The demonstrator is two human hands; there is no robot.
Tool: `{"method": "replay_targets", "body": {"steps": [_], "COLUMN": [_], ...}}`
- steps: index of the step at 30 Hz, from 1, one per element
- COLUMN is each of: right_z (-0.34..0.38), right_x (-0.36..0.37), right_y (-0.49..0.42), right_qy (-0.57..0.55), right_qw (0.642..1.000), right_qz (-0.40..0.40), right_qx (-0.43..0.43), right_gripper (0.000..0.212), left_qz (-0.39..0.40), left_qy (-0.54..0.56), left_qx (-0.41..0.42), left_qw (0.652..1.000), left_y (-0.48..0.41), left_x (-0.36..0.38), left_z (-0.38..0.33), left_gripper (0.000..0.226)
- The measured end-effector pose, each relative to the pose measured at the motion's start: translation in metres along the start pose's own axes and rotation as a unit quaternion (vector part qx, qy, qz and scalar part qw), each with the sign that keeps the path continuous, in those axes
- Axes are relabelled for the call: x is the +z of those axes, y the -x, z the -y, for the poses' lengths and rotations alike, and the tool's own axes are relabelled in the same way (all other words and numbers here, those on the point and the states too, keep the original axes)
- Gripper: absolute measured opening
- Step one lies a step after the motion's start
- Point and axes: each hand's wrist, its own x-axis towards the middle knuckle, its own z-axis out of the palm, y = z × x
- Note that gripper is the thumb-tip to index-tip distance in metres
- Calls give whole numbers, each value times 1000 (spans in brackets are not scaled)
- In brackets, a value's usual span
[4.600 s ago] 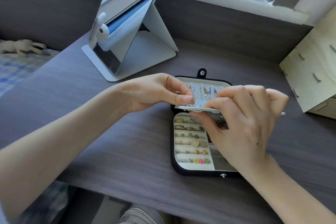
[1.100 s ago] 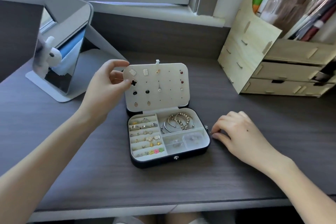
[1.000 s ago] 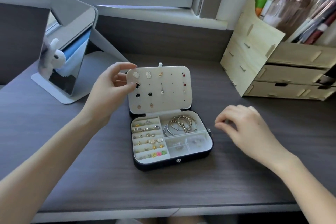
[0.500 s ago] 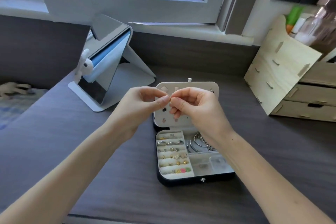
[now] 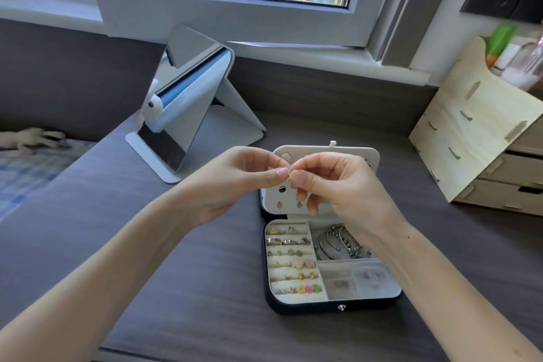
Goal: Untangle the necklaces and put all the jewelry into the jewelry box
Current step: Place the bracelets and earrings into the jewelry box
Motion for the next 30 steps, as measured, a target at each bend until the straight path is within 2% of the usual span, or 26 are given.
{"method": "replay_targets", "body": {"steps": [4,10,17,22,25,30], "right_z": [1,-2,-6,-8,-8,-12], "right_x": [2,4,1,-2,-3,-7], "right_y": [1,2,3,2,1,6], "right_qy": [-11,7,-8,1,1,-24], "right_qw": [1000,1000,1000,1000,1000,997], "right_qz": [-6,-12,1,20,29,72], "right_qx": [18,0,12,9,5,19], "right_gripper": [17,5,5,12,9,11], "left_qz": [-2,8,4,-2,-14,-21], "left_qy": [7,53,25,-8,-21,-24], "left_qx": [15,11,9,10,7,15], "left_qw": [1000,999,1000,1000,1000,999], "left_y": [0,-2,-5,-7,-8,-8], "left_x": [-1,1,0,0,0,-4], "left_z": [2,2,-1,-3,-4,-4], "left_gripper": [22,12,15,25,28,15]}}
